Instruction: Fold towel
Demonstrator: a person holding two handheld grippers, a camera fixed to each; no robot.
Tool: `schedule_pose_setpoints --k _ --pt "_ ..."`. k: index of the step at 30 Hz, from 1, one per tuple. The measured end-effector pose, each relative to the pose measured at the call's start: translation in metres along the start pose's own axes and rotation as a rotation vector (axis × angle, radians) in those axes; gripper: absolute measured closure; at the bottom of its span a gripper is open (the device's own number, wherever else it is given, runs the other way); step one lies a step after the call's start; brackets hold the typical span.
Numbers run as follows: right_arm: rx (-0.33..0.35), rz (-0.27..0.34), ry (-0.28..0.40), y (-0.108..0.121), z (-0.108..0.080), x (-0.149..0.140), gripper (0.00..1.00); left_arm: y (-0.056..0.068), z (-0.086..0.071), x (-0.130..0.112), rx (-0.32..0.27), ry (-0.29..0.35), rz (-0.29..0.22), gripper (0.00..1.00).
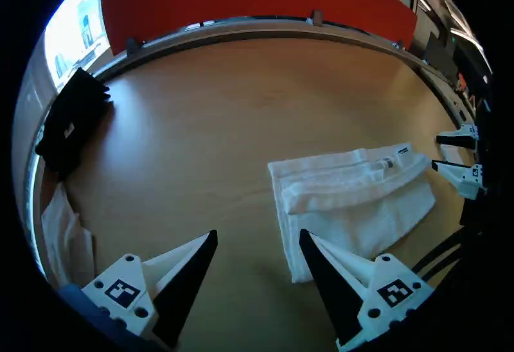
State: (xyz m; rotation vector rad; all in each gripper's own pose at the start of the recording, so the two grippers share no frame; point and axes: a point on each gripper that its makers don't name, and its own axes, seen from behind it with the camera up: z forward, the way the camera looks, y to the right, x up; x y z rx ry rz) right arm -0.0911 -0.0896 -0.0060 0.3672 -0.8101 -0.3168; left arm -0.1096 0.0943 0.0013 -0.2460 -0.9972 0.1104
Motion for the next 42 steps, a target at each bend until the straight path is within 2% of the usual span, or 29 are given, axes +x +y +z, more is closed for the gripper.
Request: schedule_pose_setpoints --k 8,14,21,28,34,42 --pt "0.041 -0.013 0.029 -0.023 -0.005 0.009 0.07 -0.017 -0.033 -0.036 0.026 -0.005 -0.089 0.06" --pt "0.101 -0.025 0.049 -0.057 0.000 0.021 0.07 -0.029 -0.055 -0.066 0.056 -0.012 -0.148 0.06" --pt "0.166 -0.069 0.054 -0.099 0.011 0.033 0.07 -0.042 -0.075 -0.090 0.079 -0.008 -0.219 0.06" --pt "0.221 -0.096 0.056 -0.134 0.020 0.043 0.07 -0.054 -0.089 -0.104 0.101 0.002 -0.261 0.06" --pt "0.265 -0.114 0.046 -0.161 0.025 0.043 0.07 -0.061 -0.095 -0.117 0.110 -0.002 -0.294 0.06" --pt "0.292 -0.123 0.015 -0.176 0.028 0.030 0.07 -0.064 -0.097 -0.128 0.111 -0.009 -0.319 0.06"
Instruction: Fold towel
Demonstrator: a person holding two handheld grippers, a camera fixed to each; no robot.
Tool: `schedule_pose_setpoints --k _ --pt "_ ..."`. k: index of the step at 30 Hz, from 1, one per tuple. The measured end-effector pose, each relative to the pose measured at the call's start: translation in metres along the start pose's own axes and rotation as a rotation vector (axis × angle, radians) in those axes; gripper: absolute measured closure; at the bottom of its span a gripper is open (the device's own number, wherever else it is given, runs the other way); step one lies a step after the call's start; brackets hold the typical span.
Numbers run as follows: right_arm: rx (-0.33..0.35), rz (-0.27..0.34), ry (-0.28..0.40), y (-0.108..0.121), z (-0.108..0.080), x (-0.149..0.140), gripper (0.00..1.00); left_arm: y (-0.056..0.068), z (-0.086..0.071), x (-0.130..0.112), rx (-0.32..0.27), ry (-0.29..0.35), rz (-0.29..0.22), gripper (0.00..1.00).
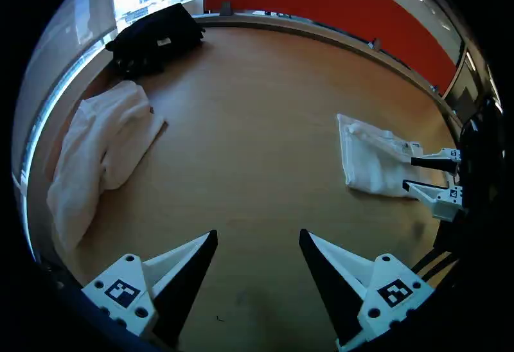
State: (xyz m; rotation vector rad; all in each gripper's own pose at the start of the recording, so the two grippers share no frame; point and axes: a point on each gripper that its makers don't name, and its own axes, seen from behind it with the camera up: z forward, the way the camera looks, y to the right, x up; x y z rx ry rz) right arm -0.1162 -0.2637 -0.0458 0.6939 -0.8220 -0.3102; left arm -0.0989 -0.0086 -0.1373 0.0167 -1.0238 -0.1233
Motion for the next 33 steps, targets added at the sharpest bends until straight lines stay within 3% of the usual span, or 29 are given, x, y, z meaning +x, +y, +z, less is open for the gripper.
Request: schedule_pose_setpoints --k 15,33 --pt "-0.004 0.022 -0.014 0.003 0.006 -0.006 0.07 0.001 0.003 0.000 -0.008 -0.009 0.012 0.06" --pt "-0.041 0.002 0.009 0.031 0.014 0.023 0.07 0.000 0.004 0.000 -0.013 -0.015 0.013 0.06"
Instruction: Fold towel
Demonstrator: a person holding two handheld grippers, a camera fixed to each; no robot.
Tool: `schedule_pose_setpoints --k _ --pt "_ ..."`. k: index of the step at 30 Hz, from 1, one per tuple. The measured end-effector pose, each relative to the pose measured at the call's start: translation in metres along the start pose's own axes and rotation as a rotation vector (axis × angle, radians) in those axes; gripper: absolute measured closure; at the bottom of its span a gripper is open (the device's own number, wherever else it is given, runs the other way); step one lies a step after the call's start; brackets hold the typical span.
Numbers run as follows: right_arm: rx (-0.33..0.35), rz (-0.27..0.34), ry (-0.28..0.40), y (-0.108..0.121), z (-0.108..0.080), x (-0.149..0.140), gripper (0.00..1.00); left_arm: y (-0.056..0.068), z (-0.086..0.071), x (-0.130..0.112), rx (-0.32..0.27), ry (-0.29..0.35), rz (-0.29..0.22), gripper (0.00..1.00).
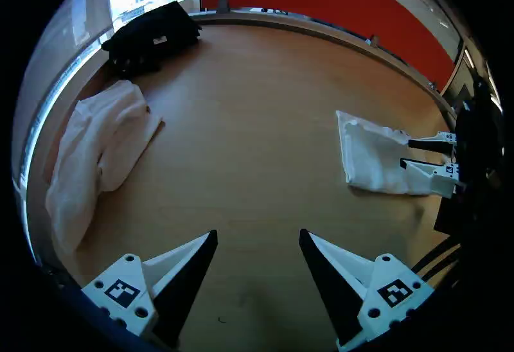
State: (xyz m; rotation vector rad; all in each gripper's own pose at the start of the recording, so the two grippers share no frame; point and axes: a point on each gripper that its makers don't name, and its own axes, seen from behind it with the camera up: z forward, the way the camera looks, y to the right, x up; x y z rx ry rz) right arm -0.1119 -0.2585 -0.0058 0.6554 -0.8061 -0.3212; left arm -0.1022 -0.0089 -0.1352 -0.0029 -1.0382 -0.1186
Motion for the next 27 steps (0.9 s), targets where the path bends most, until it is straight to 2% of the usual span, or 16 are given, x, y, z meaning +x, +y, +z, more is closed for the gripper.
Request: schedule_pose_setpoints --k 8,15,27 --pt "-0.018 -0.014 0.009 0.013 0.006 0.015 0.07 -0.002 -0.002 -0.001 0.003 -0.001 0.000 0.06" --pt "-0.018 -0.015 0.019 0.013 0.005 0.020 0.07 -0.004 -0.003 -0.001 0.006 -0.003 -0.002 0.06" --pt "-0.026 0.003 -0.001 0.015 -0.015 -0.011 0.07 -0.004 -0.004 -0.002 0.008 -0.009 0.003 0.06"
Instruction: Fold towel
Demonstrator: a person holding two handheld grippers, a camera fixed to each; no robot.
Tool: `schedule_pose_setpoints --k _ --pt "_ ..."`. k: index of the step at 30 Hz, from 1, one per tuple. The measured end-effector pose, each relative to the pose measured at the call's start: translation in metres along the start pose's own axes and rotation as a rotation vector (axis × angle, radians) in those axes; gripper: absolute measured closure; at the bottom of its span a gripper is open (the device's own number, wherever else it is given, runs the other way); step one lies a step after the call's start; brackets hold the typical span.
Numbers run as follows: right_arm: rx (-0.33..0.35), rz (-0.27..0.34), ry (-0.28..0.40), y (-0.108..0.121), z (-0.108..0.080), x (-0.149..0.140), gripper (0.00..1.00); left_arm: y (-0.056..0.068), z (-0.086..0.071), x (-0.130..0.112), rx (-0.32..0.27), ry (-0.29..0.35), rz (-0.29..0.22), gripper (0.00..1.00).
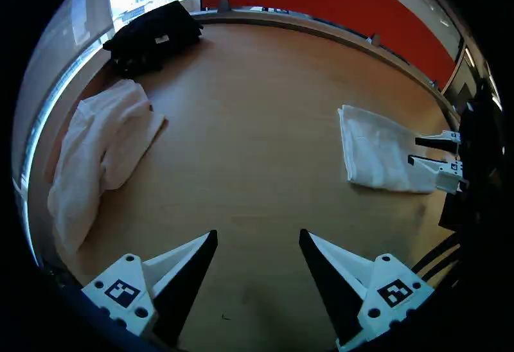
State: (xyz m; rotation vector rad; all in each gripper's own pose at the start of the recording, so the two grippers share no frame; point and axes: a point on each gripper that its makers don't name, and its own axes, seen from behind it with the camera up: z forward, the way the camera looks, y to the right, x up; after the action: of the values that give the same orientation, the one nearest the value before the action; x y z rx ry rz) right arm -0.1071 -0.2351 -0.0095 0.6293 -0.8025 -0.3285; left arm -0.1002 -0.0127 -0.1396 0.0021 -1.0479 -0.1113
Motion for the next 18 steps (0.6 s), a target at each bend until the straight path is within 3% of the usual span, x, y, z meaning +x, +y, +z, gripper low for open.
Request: schedule_pose_setpoints --k 18 --pt "-0.047 0.024 -0.060 0.036 -0.056 -0.072 0.07 0.008 -0.002 -0.003 -0.003 -0.008 0.007 0.06"
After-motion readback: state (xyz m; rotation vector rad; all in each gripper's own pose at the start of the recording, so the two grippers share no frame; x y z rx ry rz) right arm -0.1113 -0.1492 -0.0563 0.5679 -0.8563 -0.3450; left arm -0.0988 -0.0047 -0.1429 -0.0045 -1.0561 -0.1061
